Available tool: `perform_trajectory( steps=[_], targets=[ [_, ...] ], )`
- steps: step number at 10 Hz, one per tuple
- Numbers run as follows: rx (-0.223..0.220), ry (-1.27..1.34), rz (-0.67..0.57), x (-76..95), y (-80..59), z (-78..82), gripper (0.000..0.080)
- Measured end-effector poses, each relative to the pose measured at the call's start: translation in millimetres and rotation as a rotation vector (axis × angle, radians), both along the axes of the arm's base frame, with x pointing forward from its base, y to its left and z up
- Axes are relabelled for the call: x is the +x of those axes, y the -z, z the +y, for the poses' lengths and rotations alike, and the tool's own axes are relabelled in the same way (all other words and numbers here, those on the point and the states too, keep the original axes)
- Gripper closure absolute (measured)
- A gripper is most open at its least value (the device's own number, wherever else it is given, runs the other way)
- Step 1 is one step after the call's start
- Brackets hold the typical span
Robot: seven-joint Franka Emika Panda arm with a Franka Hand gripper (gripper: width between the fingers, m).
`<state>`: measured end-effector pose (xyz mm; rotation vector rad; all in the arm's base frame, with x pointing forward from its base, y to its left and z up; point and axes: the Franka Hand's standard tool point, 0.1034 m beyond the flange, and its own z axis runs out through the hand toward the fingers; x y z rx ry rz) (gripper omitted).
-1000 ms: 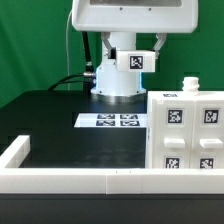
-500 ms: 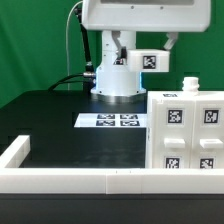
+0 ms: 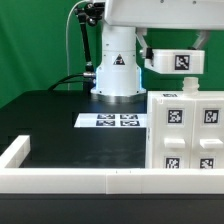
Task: Assemble cabinet
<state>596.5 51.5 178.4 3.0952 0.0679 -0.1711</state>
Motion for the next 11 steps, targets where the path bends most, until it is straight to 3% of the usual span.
perform_trajectory(
  steps=[4, 7, 11],
  targets=[
    [-0.001, 0.002, 0.013, -4.7, 5.3, -3.1, 0.0233],
    [0.001, -0.006, 0.01, 5.5, 8.1, 16.9, 0.0233],
    [-0.003, -0.026, 0.017, 11.4, 17.3, 22.8, 0.0233]
  ],
)
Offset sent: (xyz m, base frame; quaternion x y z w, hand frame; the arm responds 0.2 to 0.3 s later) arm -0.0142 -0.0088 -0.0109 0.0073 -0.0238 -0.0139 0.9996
